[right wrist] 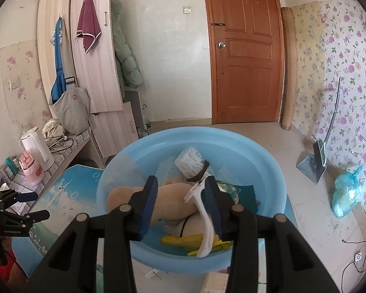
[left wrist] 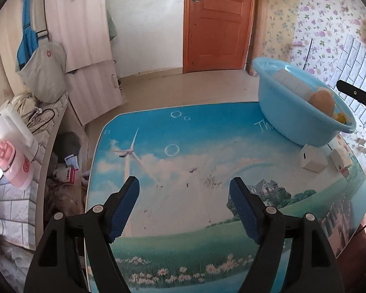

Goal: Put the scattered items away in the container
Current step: 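Lower the bottle and hook into the basin and open both tools, then reach the left tool to the white charger while the right tool approaches the tissue pack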

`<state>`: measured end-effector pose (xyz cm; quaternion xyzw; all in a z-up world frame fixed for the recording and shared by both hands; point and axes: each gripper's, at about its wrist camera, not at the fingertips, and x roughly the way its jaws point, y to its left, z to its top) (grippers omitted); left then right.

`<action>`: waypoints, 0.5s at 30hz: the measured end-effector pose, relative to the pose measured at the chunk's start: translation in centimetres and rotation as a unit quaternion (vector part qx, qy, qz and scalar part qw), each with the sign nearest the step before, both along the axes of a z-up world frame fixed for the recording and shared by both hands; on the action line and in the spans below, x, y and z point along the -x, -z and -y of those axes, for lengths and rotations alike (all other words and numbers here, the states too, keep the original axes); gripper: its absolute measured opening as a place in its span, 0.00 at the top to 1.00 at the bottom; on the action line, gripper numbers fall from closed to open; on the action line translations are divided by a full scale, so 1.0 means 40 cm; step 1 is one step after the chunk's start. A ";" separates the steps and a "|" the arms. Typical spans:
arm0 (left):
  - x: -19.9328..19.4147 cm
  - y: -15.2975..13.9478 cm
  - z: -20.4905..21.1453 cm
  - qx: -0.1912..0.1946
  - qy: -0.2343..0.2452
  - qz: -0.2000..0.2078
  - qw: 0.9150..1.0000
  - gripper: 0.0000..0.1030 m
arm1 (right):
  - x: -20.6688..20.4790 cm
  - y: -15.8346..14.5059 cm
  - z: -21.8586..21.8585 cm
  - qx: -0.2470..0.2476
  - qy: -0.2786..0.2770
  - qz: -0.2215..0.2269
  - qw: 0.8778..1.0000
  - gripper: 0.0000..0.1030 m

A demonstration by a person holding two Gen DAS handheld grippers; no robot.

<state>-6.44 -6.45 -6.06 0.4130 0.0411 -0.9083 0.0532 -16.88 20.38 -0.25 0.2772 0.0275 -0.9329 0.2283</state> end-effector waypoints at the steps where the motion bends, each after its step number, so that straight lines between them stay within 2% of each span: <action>1: -0.004 0.000 0.001 -0.003 0.000 -0.002 1.000 0.26 | -0.006 -0.004 0.002 -0.001 -0.001 -0.002 1.000 0.62; 9: -0.015 -0.009 -0.032 -0.015 0.023 -0.013 1.000 0.26 | -0.064 -0.019 -0.014 -0.009 0.007 -0.006 1.000 0.62; 15: -0.020 -0.011 -0.087 -0.019 0.052 -0.017 0.998 0.22 | -0.096 -0.001 -0.057 -0.010 0.028 0.011 1.000 0.62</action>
